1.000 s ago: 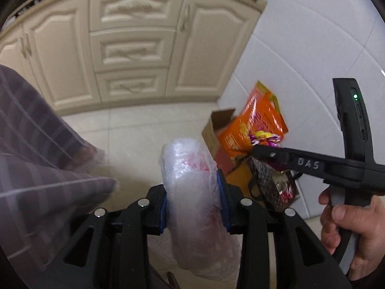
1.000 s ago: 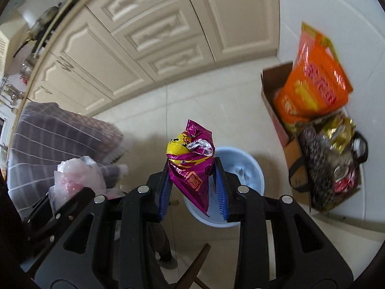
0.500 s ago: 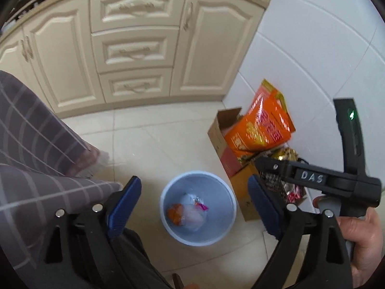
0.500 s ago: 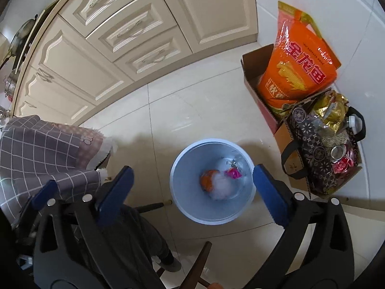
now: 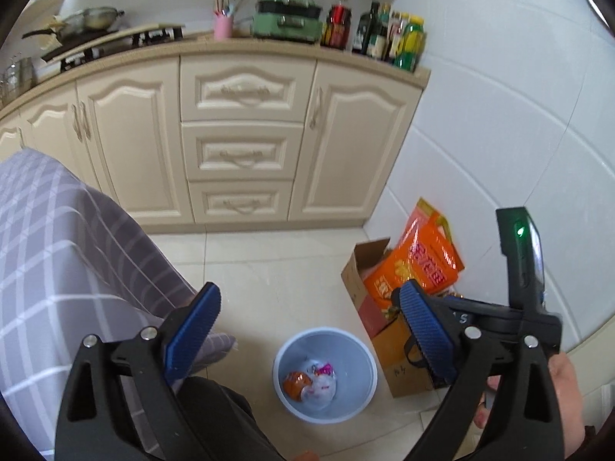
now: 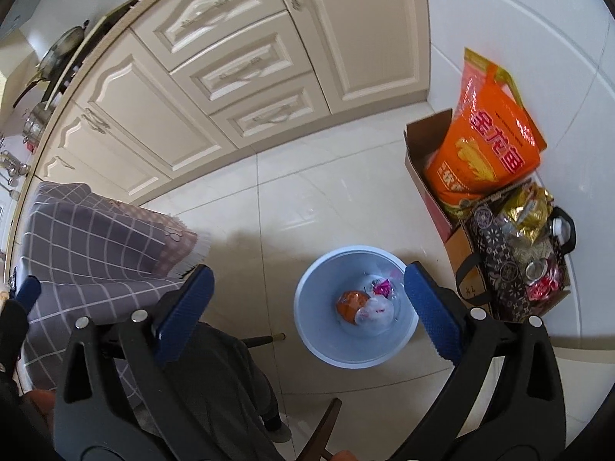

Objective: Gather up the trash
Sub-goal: 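Swing both tools back over the table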

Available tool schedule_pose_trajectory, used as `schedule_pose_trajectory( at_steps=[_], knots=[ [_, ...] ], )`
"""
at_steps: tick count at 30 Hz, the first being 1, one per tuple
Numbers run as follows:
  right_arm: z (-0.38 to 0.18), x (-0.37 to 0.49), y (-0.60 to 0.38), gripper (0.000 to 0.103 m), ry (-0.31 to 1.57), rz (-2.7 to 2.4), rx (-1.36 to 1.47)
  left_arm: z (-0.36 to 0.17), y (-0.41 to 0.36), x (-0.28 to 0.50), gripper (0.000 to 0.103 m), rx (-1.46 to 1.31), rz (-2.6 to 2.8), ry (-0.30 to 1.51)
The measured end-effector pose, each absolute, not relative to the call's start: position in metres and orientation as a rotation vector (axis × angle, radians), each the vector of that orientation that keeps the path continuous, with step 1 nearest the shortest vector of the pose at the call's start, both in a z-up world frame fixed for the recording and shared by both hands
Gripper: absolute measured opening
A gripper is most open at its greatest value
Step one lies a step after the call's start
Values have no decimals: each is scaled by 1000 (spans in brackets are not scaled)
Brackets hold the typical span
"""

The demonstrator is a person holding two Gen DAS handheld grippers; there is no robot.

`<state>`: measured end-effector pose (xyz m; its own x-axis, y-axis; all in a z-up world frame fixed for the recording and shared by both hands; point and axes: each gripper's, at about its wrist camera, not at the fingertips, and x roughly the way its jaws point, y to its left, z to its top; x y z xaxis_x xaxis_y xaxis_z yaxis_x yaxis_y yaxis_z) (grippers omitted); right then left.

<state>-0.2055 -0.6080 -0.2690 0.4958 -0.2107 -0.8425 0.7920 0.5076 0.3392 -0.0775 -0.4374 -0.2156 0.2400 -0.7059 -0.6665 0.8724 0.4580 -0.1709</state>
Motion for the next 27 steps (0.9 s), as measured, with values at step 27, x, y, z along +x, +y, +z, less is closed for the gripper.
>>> schedule_pose_trajectory(
  at_steps=[27],
  knots=[
    [-79,-65,-468,97,563,-305,517,-73,-240,-11,95,69,-724,429]
  ],
)
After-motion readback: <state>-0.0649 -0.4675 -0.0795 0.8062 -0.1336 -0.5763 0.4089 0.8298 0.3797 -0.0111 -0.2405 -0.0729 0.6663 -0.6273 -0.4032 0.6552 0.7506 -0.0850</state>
